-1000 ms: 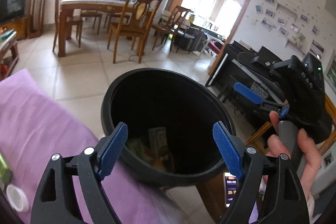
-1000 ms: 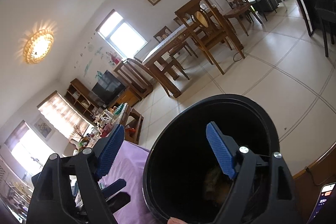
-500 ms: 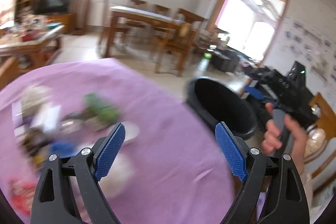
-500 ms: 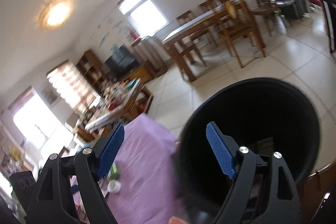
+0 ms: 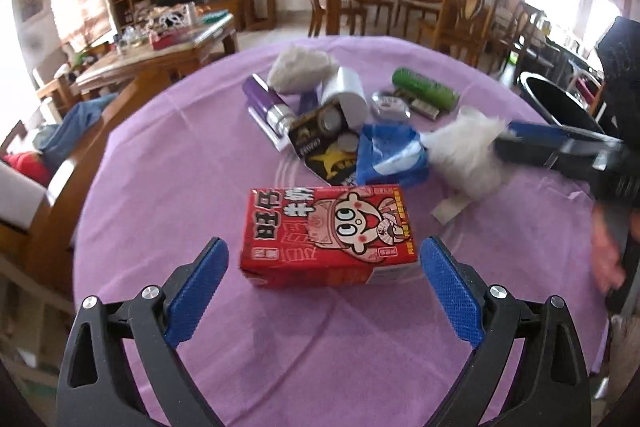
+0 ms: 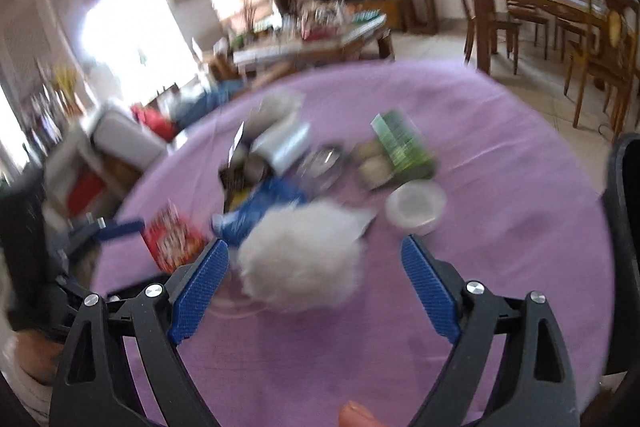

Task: Collect trash
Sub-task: 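Grasp the red milk box with the left tool while the right tool grasps the white fluffy ball, then carry the red box and fluffy ball over the black bin and open both tools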

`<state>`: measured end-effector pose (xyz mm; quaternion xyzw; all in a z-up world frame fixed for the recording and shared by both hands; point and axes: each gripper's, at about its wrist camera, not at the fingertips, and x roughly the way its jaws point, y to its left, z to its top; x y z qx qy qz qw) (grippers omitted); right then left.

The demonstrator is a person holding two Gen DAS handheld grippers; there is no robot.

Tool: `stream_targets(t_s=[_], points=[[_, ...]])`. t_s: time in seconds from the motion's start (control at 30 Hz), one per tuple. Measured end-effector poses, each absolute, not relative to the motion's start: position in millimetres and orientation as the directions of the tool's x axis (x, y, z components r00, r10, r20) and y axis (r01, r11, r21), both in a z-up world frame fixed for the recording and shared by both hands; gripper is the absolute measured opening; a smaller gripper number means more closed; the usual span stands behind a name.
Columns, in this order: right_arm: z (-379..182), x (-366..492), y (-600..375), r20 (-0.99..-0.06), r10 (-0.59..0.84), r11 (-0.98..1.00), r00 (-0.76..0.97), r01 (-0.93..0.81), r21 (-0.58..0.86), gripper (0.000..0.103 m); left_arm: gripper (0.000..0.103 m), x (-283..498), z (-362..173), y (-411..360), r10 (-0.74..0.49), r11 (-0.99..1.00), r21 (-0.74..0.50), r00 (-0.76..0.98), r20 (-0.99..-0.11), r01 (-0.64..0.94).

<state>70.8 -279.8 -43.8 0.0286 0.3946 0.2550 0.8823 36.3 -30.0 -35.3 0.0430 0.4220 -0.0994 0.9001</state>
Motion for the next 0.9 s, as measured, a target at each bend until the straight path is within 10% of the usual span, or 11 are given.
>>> stream_targets(t_s=[0.17, 0.37, 0.9], points=[[-51, 75, -261, -0.728, 0.425, 0.887, 0.539, -0.410, 0.214, 0.086, 0.094, 57, -49, -22, -0.177, 0.978, -0.078, 0.564, -0.807, 0.195], [-60, 77, -256, -0.764, 0.401, 0.889, 0.506, -0.415, 0.191, 0.045, 0.090, 59, -59, -18, -0.233, 0.969, -0.145, 0.549, -0.803, 0.199], [-19, 60, -307, -0.595, 0.500, 0.865, 0.629, -0.397, 0.308, 0.043, 0.090, 24, -18, -19, -0.298, 0.955, -0.182, 0.737, -0.607, 0.236]])
